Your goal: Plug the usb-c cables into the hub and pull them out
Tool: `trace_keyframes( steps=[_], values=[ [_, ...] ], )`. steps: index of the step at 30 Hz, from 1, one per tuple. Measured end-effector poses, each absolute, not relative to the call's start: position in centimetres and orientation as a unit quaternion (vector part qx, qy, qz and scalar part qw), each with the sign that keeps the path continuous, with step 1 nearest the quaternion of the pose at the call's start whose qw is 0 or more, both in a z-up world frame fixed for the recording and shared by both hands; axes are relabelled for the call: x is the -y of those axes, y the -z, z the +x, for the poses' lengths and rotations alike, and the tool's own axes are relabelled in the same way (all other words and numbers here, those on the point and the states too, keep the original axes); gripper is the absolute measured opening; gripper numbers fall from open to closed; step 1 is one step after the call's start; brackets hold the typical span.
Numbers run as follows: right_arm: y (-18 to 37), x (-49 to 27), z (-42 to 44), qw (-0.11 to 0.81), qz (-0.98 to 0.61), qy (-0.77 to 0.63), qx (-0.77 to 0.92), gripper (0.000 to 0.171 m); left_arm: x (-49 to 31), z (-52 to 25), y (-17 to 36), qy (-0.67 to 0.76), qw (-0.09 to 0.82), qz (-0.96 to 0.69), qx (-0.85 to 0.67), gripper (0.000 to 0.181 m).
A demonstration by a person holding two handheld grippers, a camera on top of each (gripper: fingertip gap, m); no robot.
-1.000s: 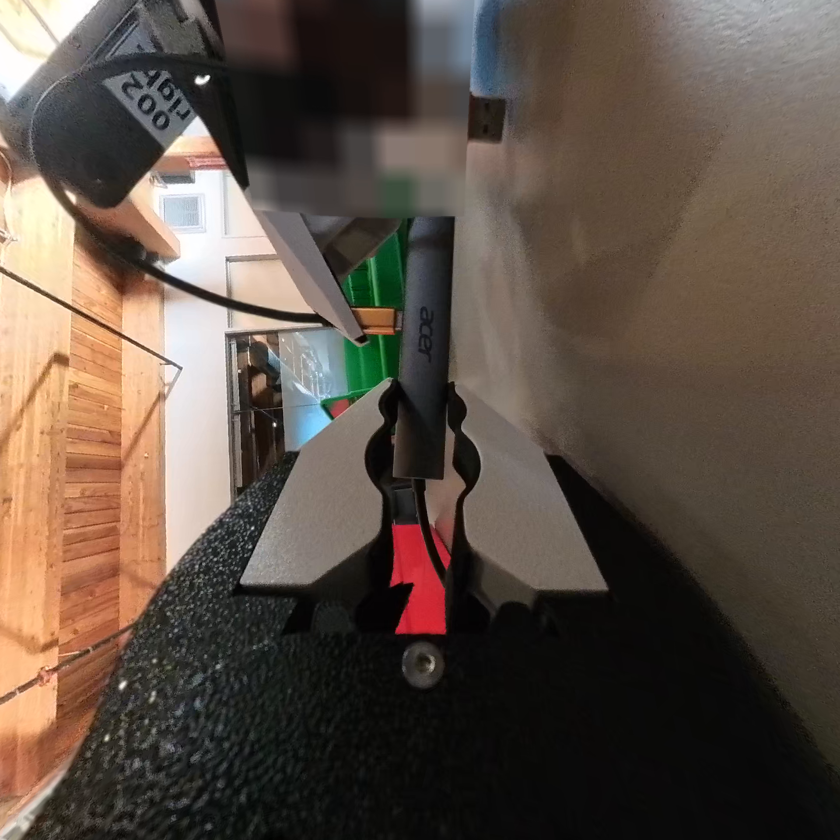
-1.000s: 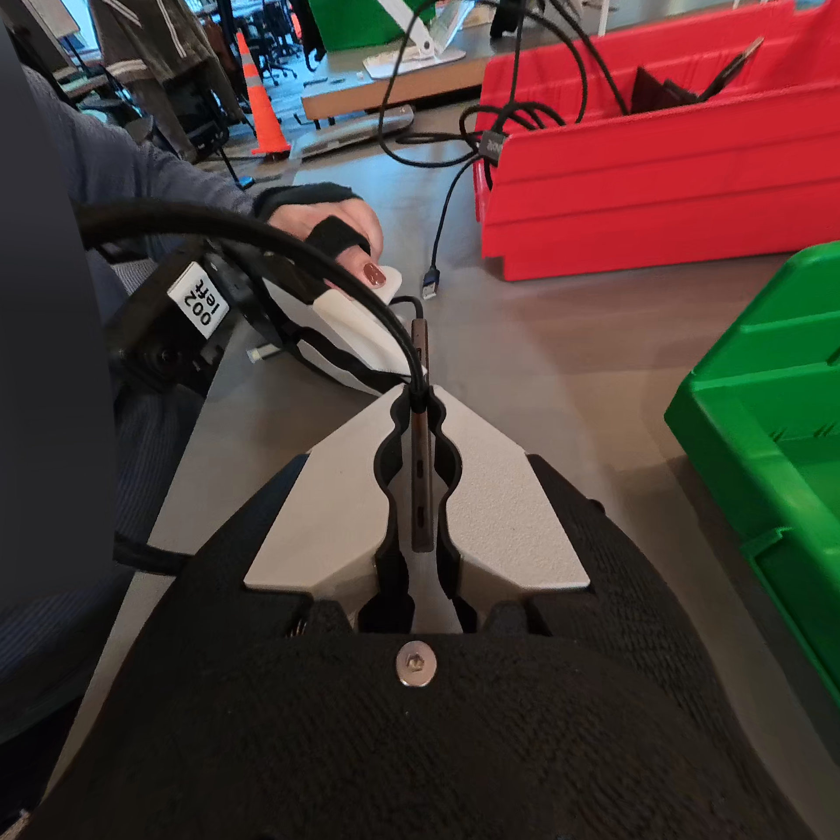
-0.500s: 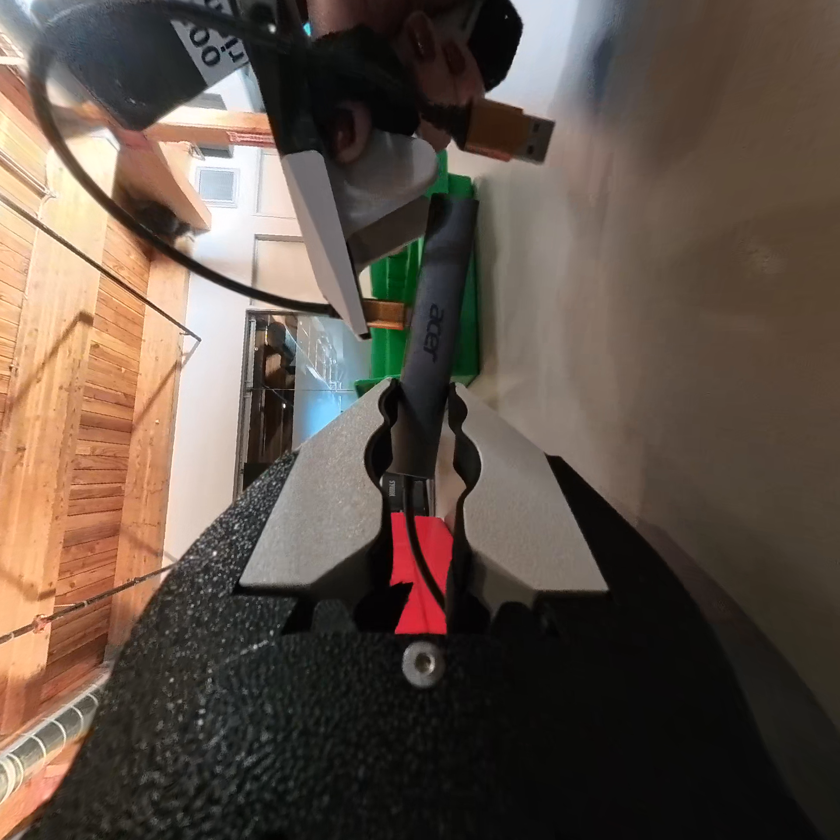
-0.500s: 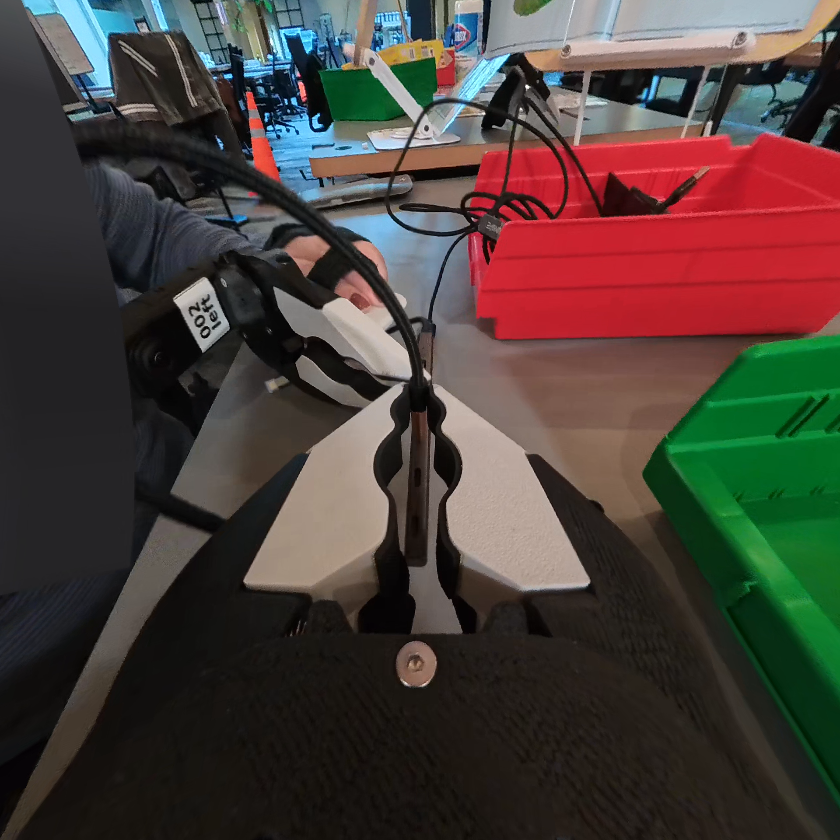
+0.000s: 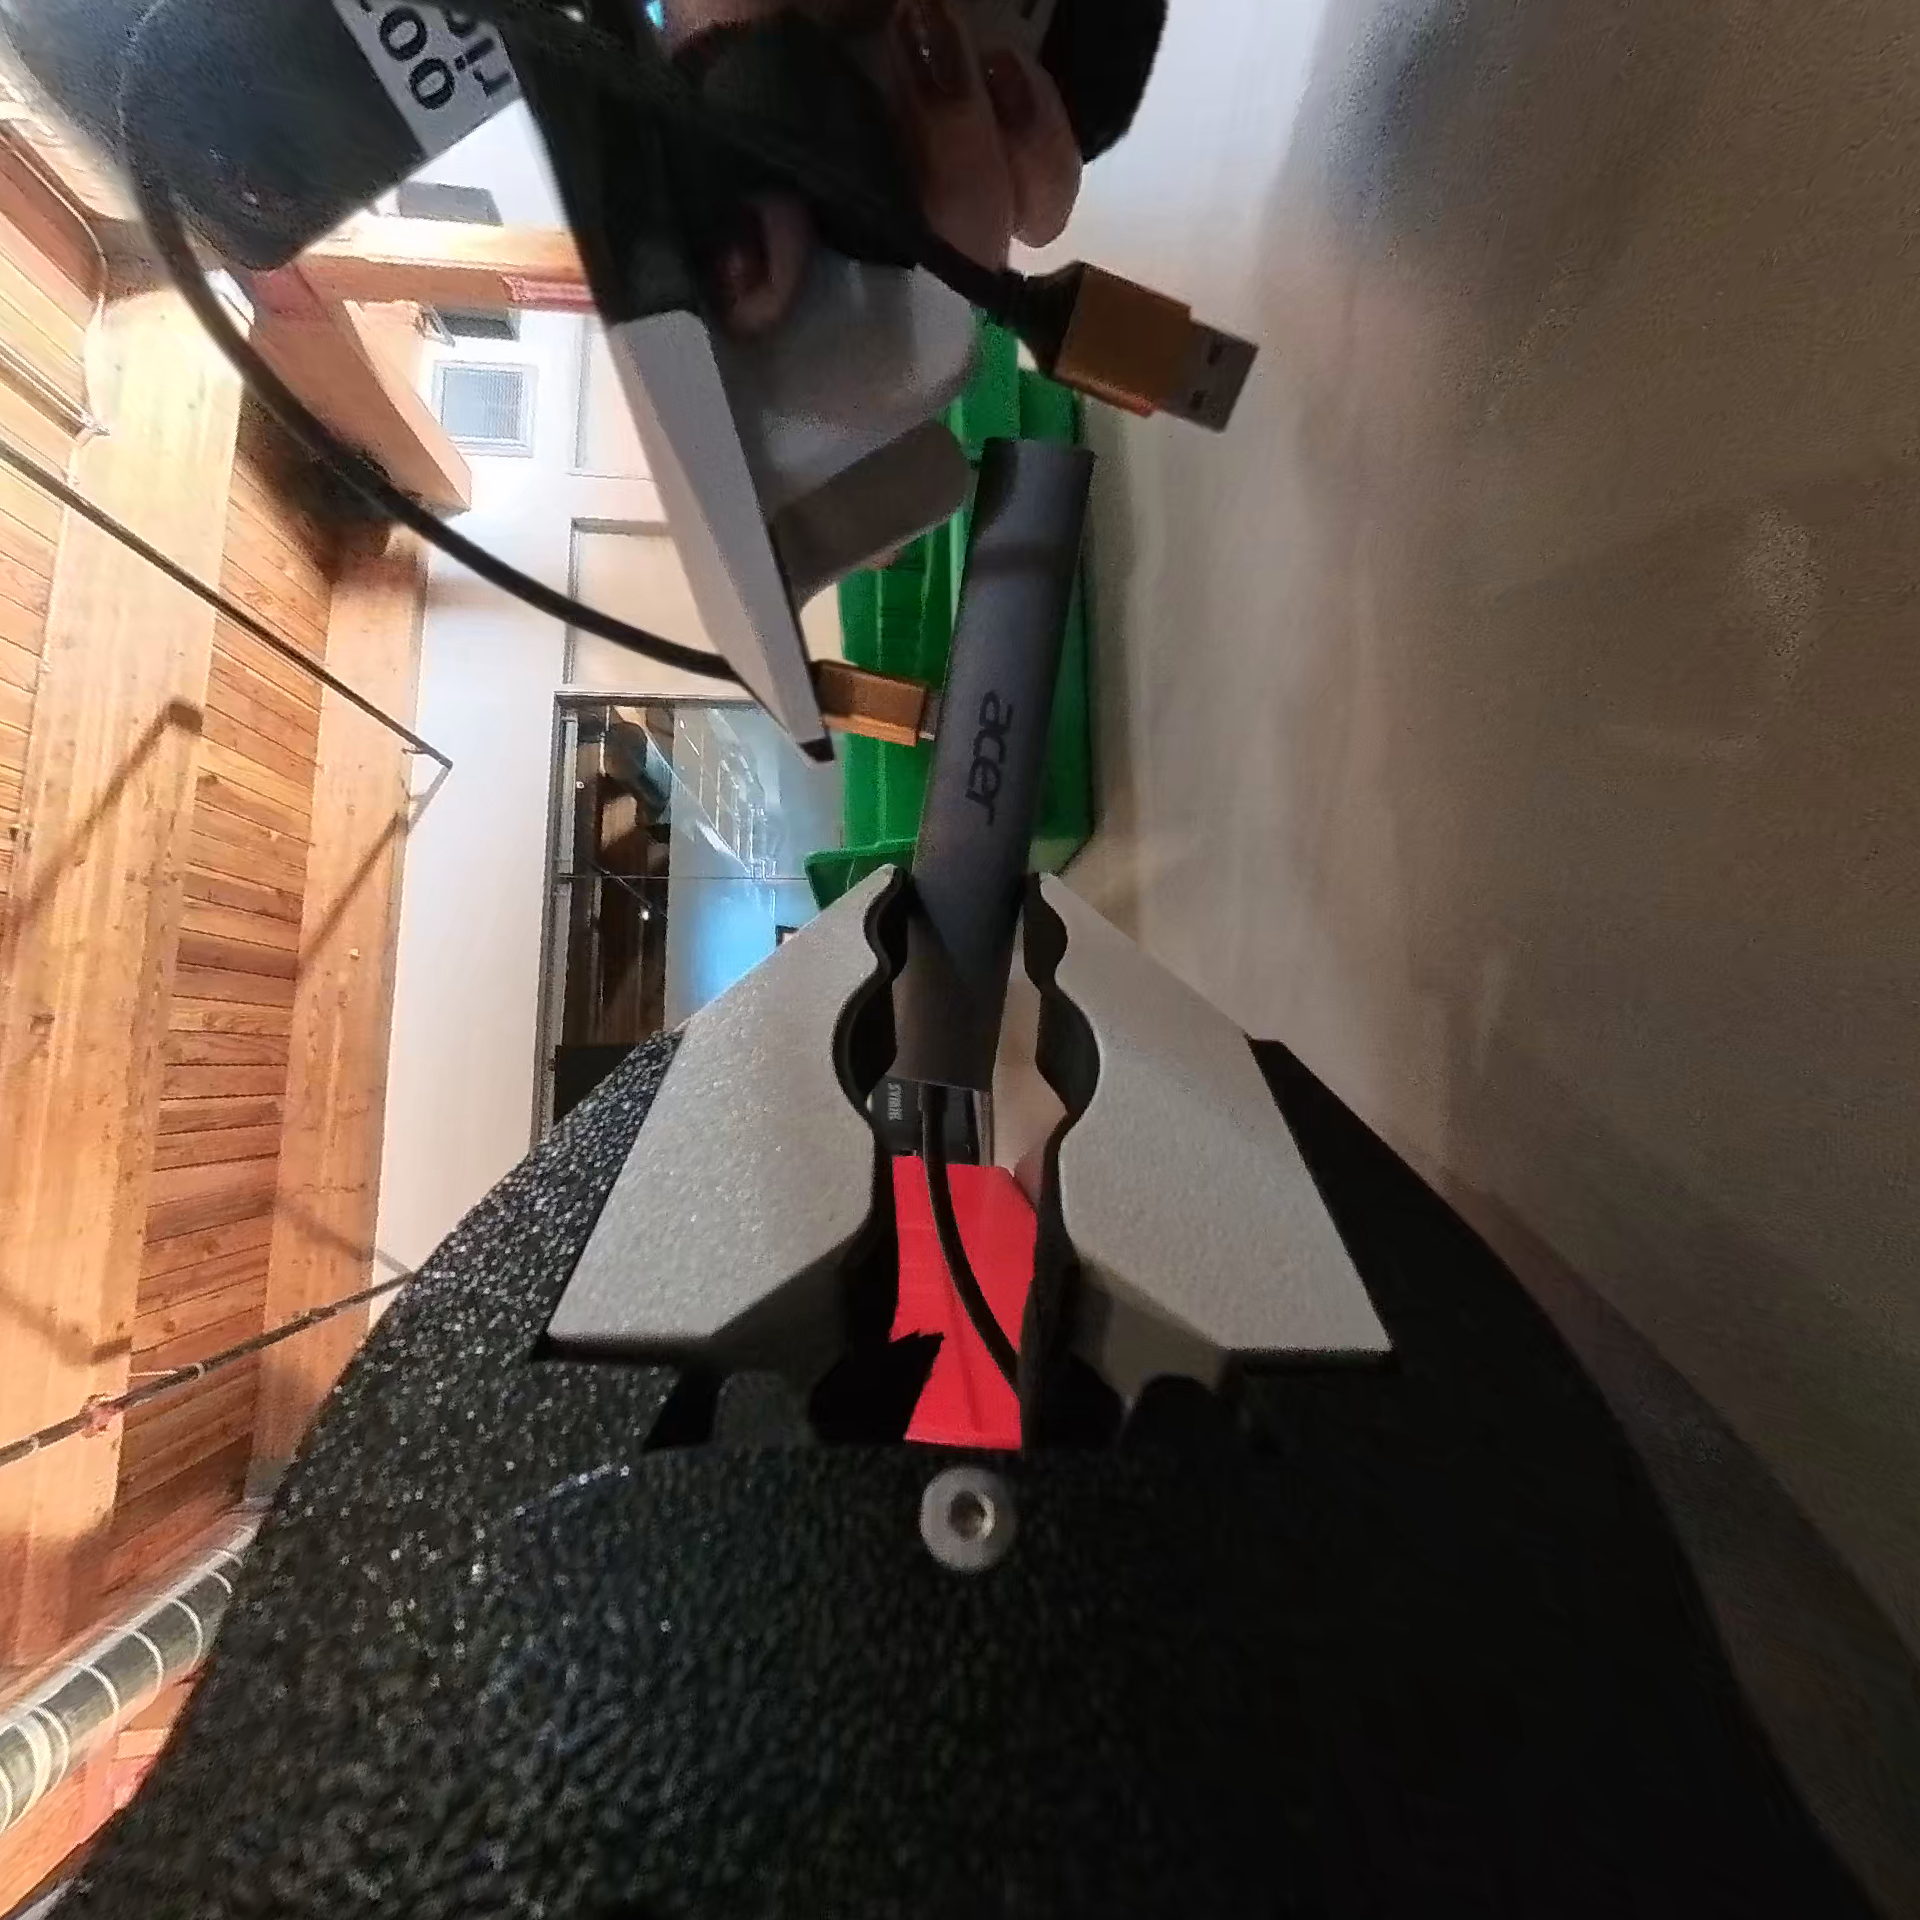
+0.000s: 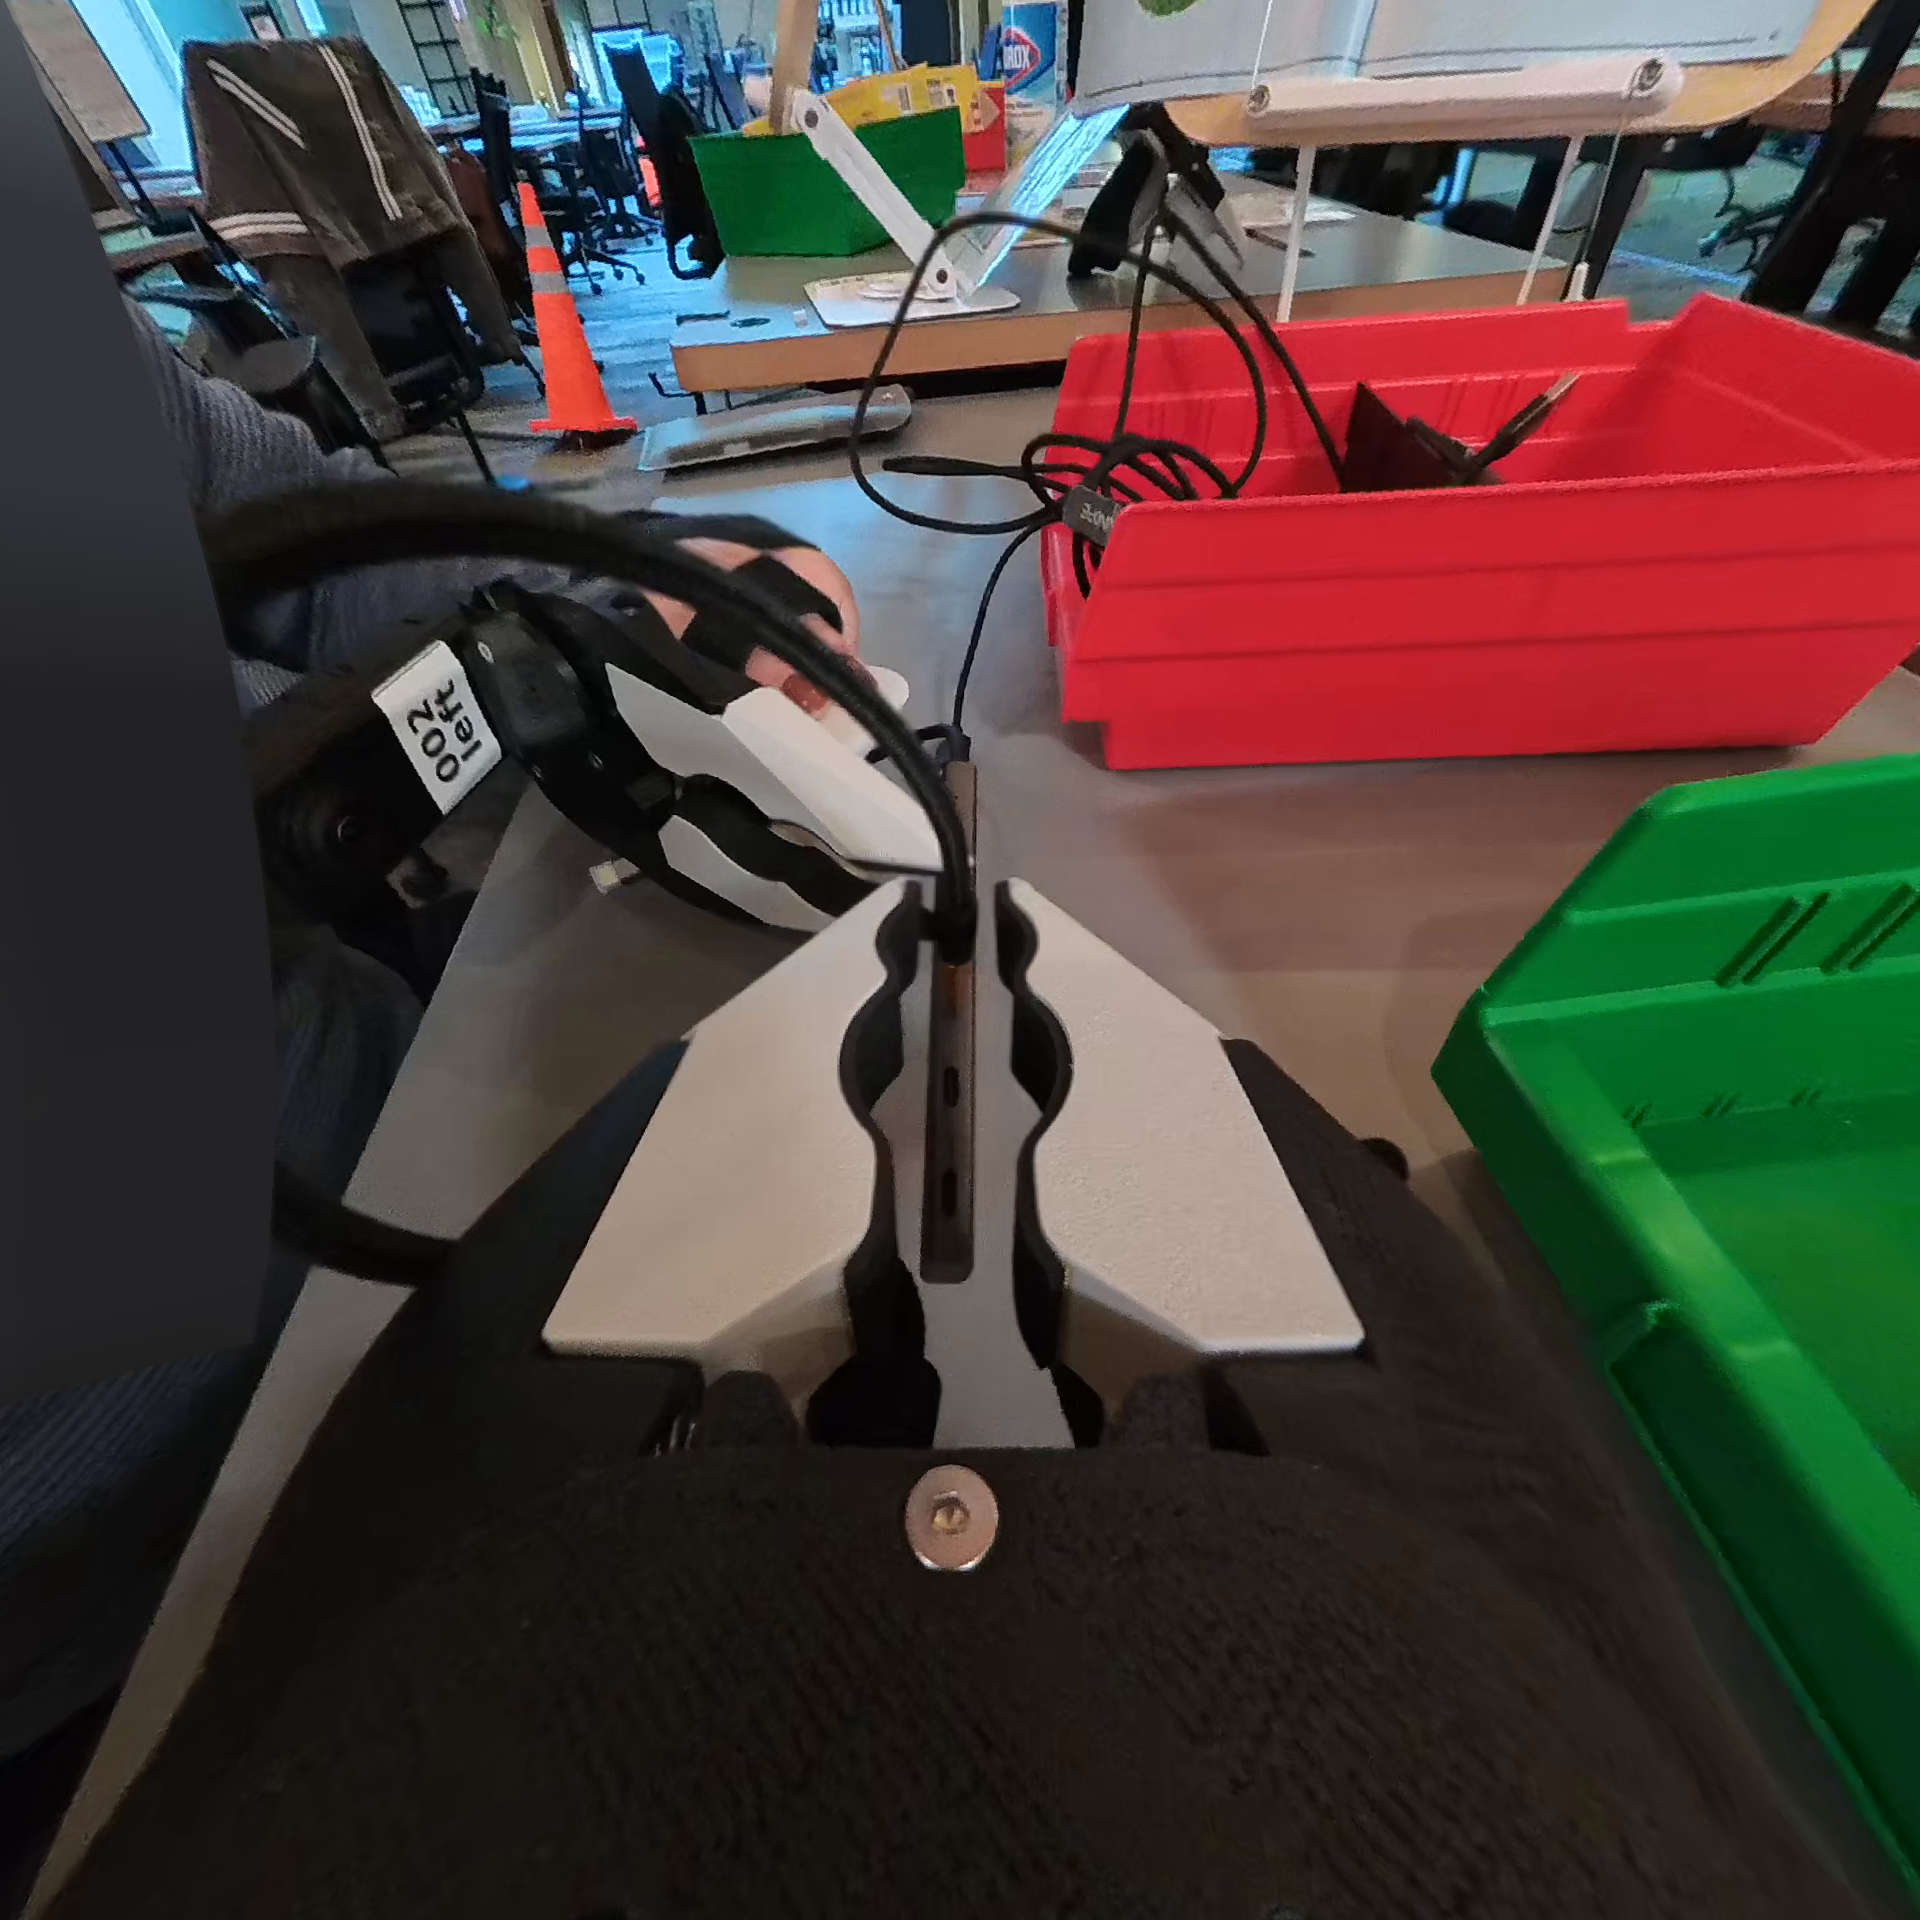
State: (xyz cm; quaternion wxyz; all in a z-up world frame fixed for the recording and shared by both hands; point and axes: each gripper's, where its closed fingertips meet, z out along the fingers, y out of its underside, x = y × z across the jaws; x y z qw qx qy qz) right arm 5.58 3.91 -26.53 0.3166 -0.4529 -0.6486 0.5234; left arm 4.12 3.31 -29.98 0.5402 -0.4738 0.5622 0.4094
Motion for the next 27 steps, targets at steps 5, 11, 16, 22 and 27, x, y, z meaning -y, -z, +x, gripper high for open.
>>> trace_keyframes(
  steps=[5, 11, 16, 22, 27],
  values=[
    [26.5, -4.4, 6.2, 0.304, -0.464, -0.492, 0.672, 0.029, -3.3, 4.1, 29.7, -0.406, 0.545, -0.479, -0.556, 0.019],
    [29.2, -4.2, 6.7, 0.25, -0.486, -0.419, 0.725, 0.027, -3.3, 4.1, 29.1, -0.411, 0.55, -0.475, -0.55, 0.019],
    [29.1, -4.1, 6.5, 0.248, -0.482, -0.415, 0.73, 0.008, -3.4, 3.8, 28.6, -0.391, 0.557, -0.507, -0.529, 0.02],
    [27.7, -4.7, 6.4, 0.269, -0.481, -0.45, 0.703, 0.008, -2.0, 3.6, 25.9, -0.292, 0.617, -0.583, -0.44, 0.046],
    [26.2, -4.4, 6.5, 0.268, -0.47, -0.475, 0.694, 0.008, 3.1, 8.7, 23.5, -0.037, 0.687, -0.585, -0.43, 0.033]
  ],
)
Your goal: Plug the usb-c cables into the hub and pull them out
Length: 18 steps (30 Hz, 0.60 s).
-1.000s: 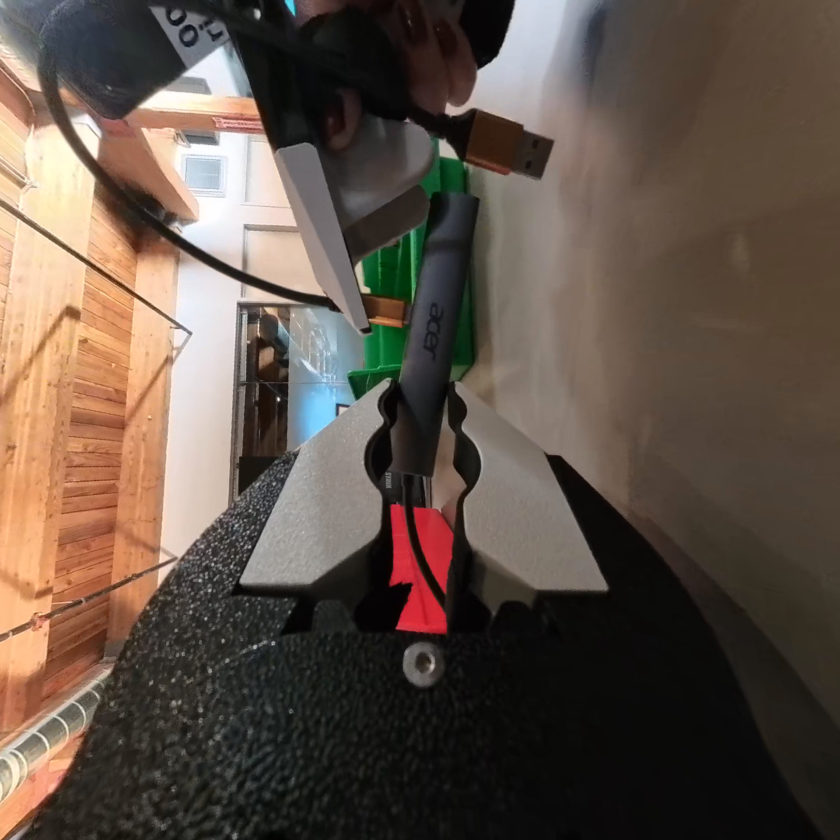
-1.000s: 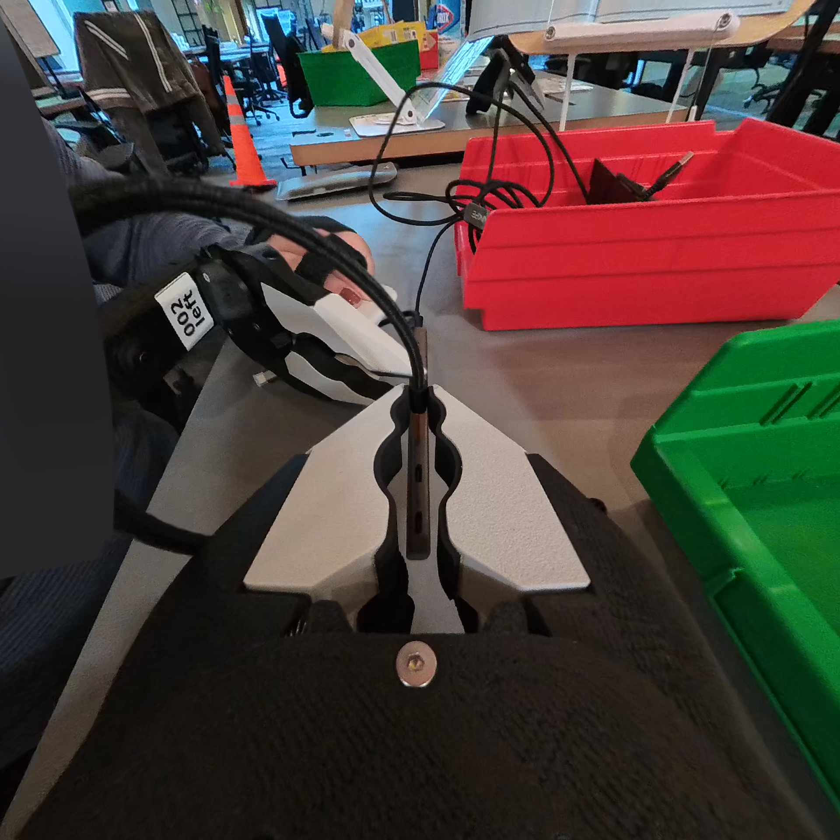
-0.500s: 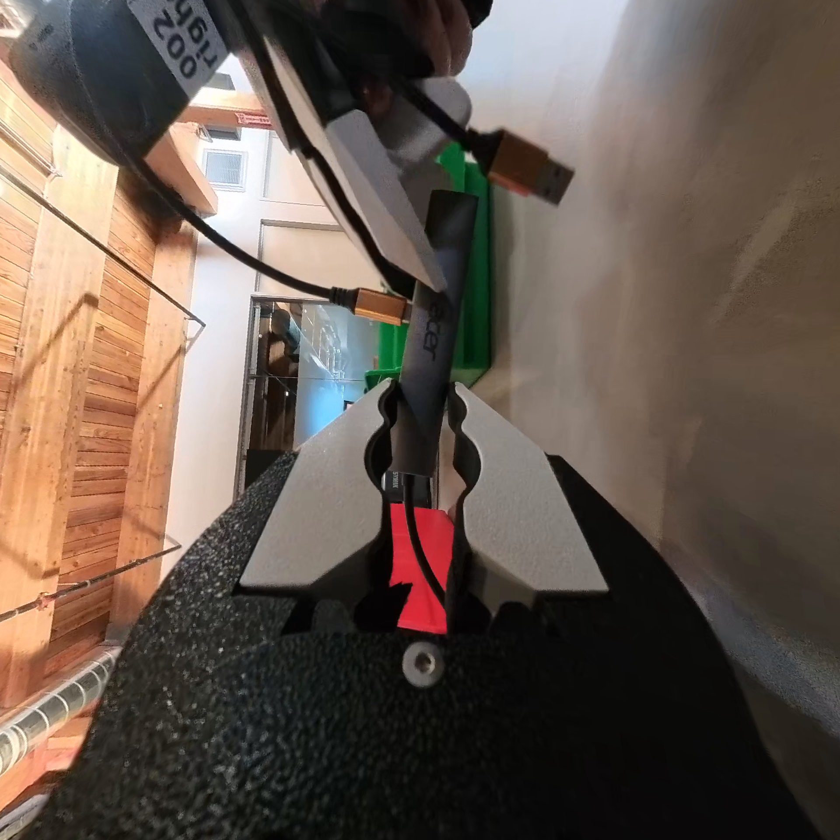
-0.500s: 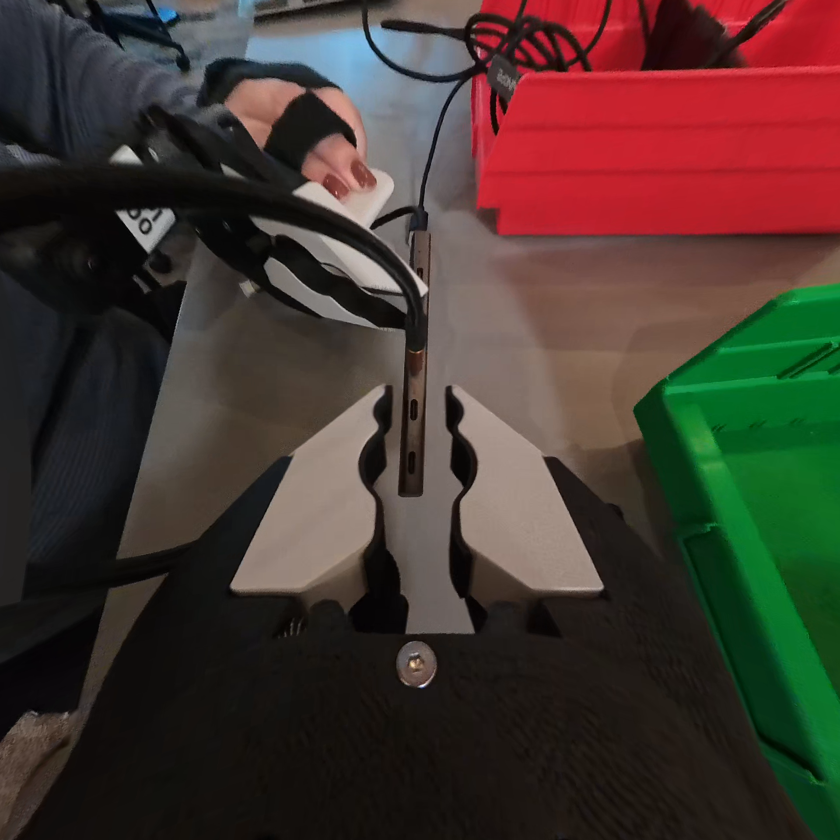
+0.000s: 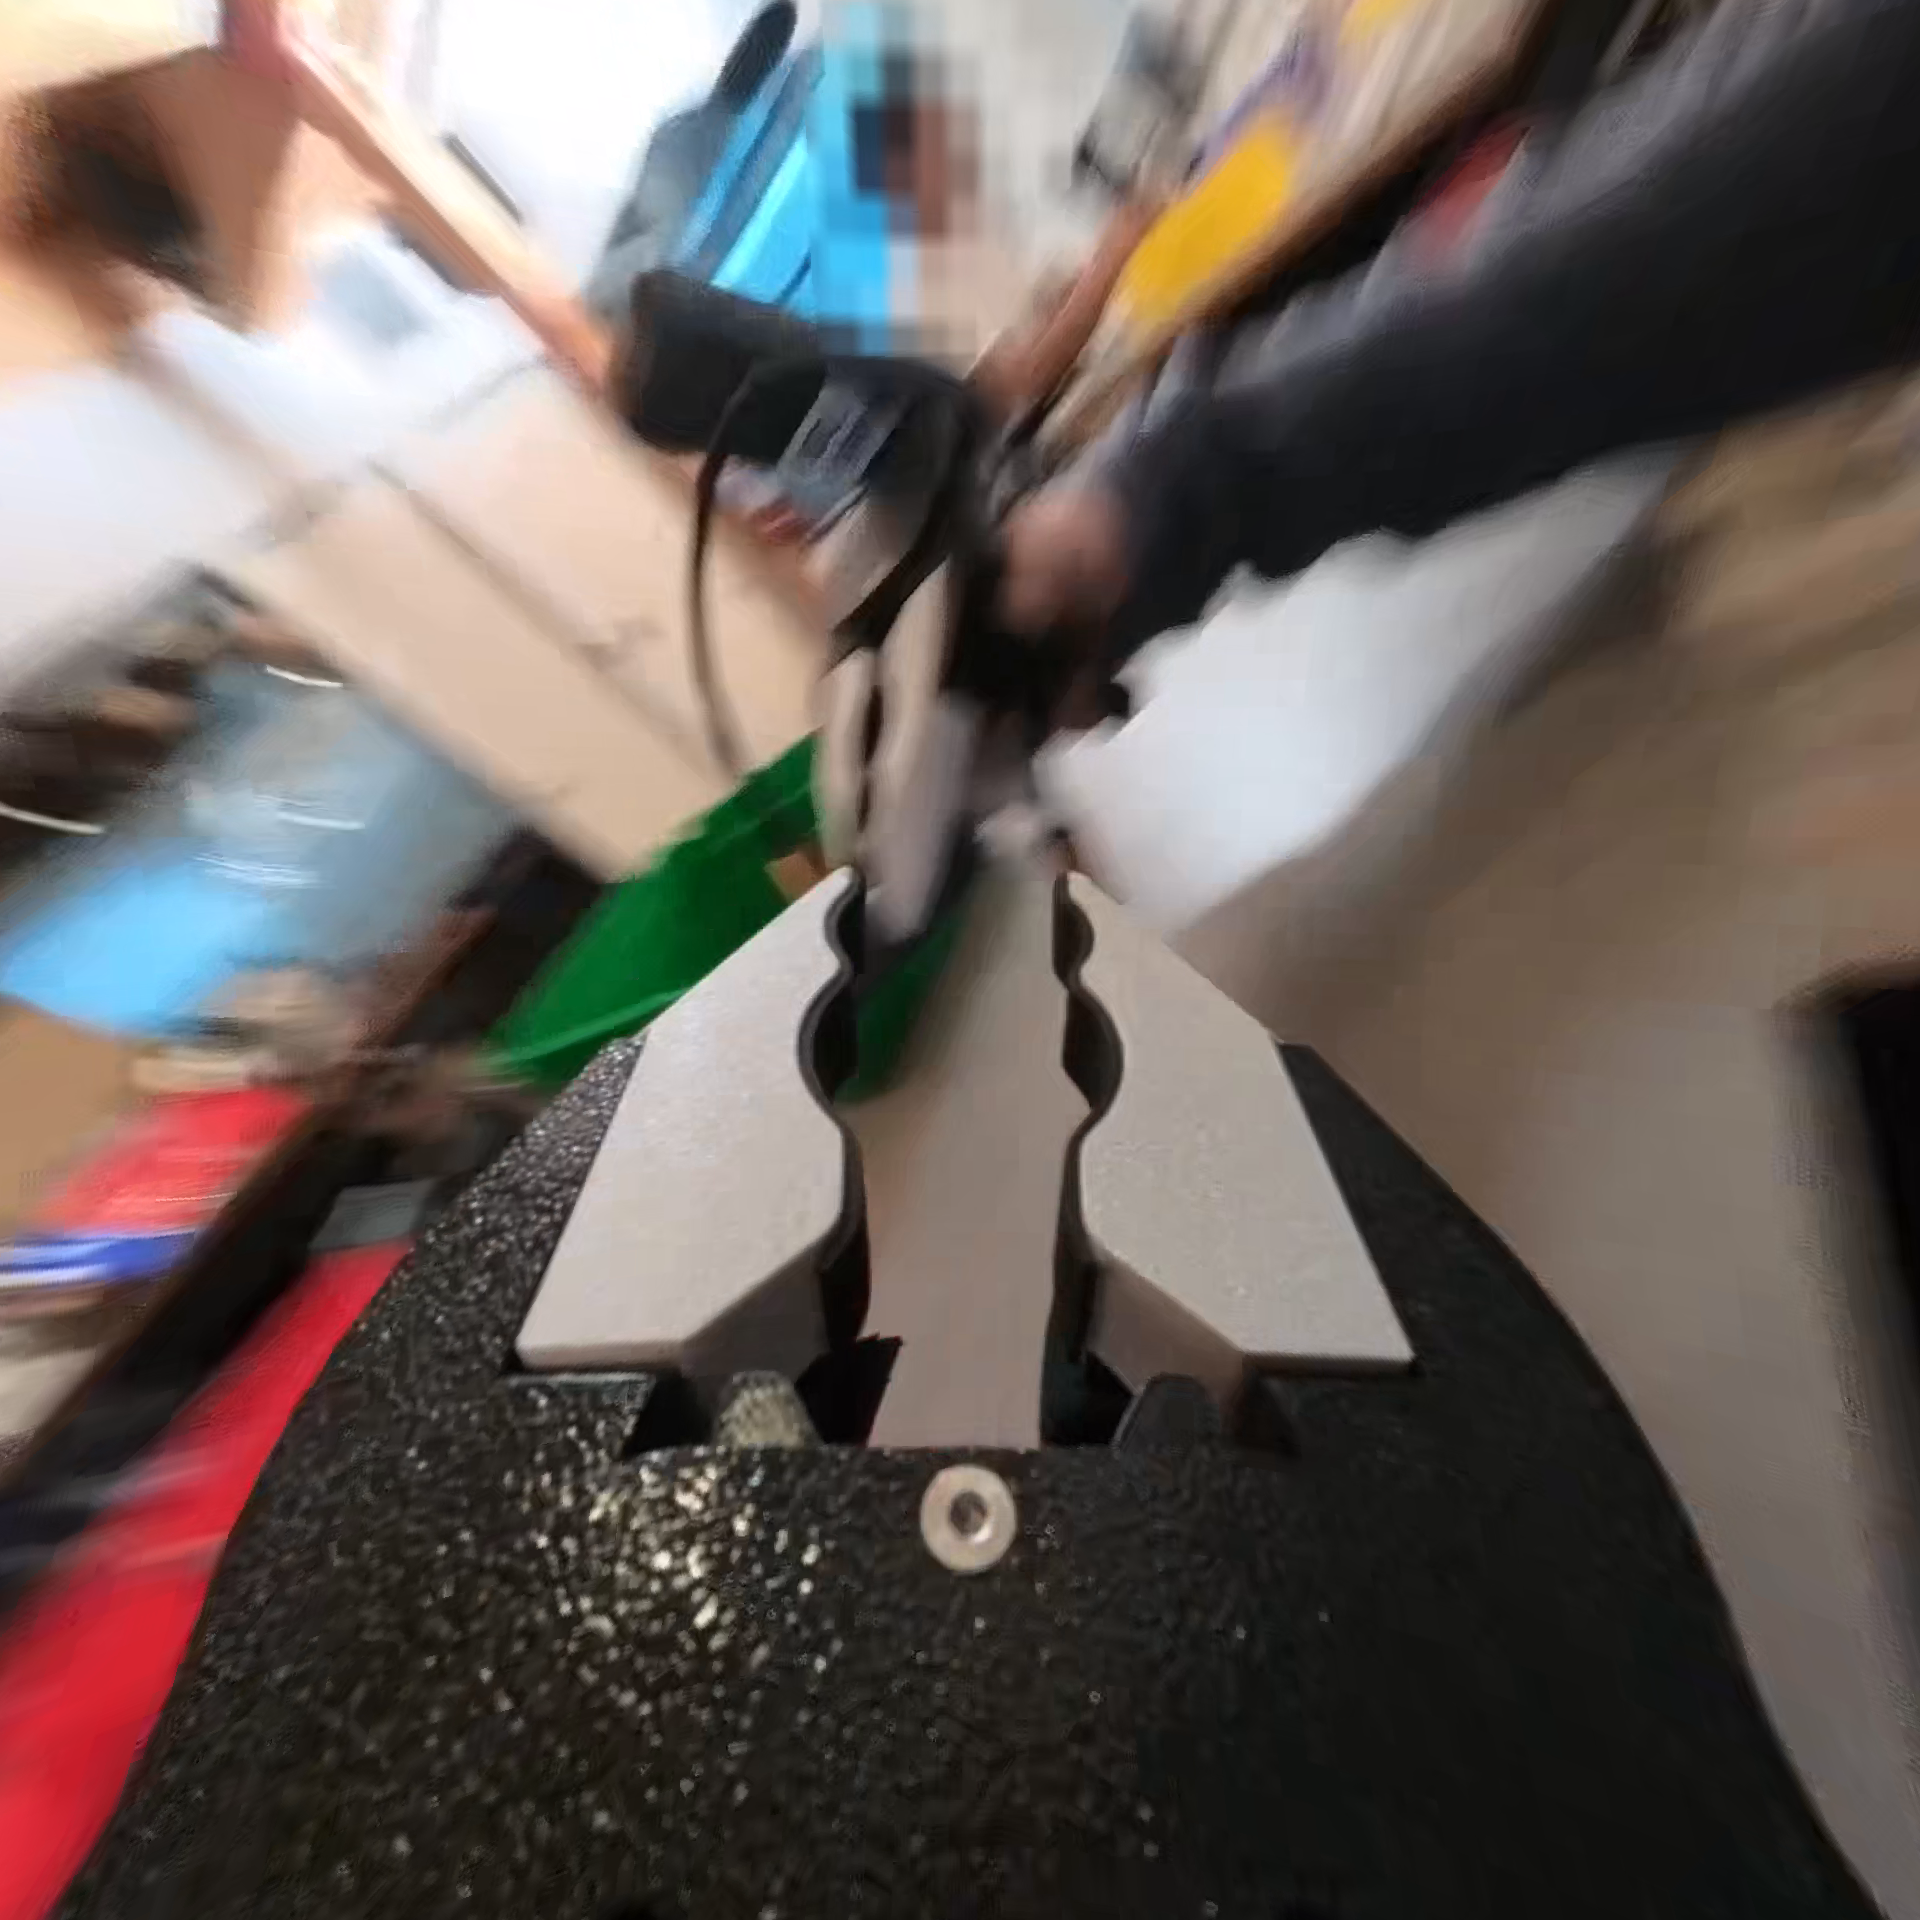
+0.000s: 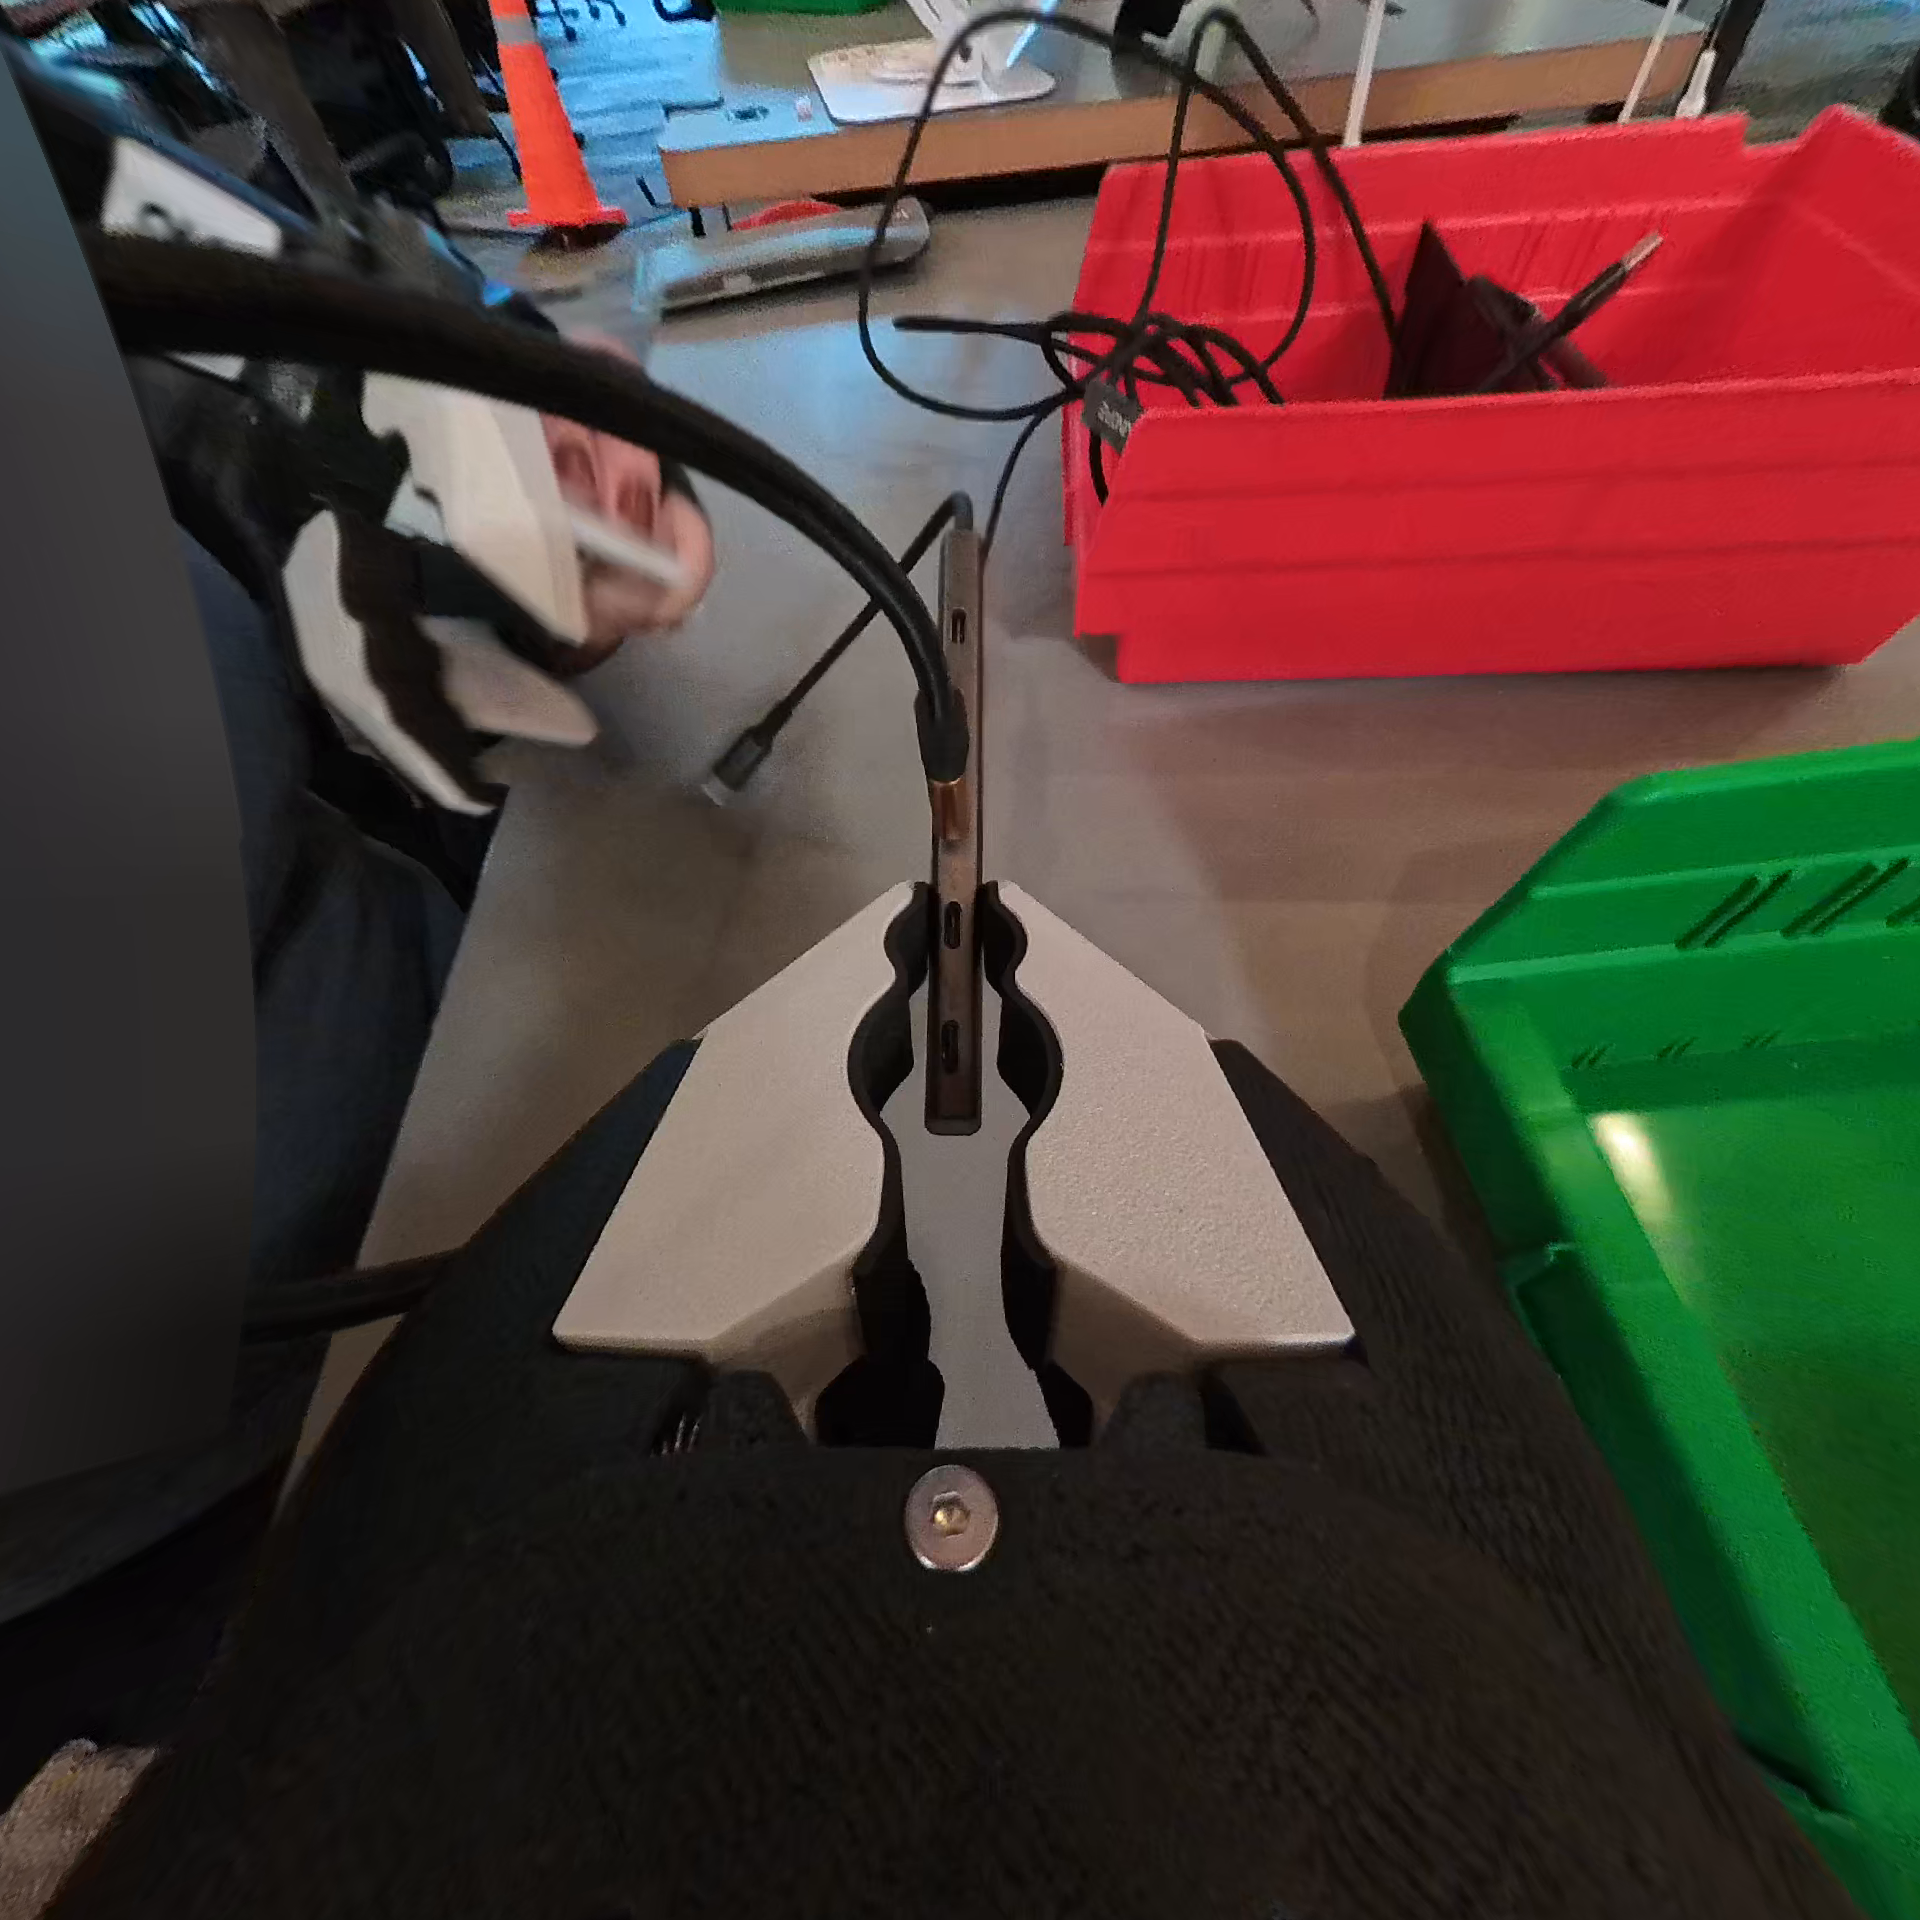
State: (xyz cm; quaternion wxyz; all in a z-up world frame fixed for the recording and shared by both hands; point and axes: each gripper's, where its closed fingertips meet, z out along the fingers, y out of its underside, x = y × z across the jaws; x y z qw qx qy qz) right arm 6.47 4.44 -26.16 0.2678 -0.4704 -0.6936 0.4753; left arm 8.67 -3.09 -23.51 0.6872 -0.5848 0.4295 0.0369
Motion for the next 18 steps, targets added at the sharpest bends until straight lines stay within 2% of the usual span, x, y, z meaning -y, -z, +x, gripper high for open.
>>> trace_keyframes(
  steps=[2, 4, 9, 10, 13, 18],
  values=[
    [25.2, -4.3, 6.5, 0.267, -0.464, -0.487, 0.69, 0.008, 3.5, 10.0, 23.2, 0.114, 0.682, -0.628, -0.358, 0.035],
    [24.4, -4.3, 6.6, 0.264, -0.458, -0.497, 0.688, 0.008, 2.7, 10.4, 23.5, 0.231, 0.656, -0.664, -0.276, 0.047],
    [23.2, -3.7, 6.4, 0.257, -0.444, -0.509, 0.691, 0.008, -1.6, 7.3, 23.1, 0.386, 0.633, -0.668, -0.066, 0.082],
    [23.1, -3.6, 6.4, 0.255, -0.442, -0.511, 0.692, 0.008, -2.2, 6.5, 22.7, 0.406, 0.642, -0.649, -0.041, 0.082],
    [23.1, -3.1, 6.3, 0.247, -0.437, -0.511, 0.698, 0.008, -1.8, 5.5, 20.1, 0.477, 0.687, -0.547, -0.021, 0.051],
    [22.9, -2.3, 6.4, 0.234, -0.429, -0.524, 0.698, 0.008, -1.6, 4.9, 19.9, 0.477, 0.707, -0.521, -0.02, 0.025]
  ],
)
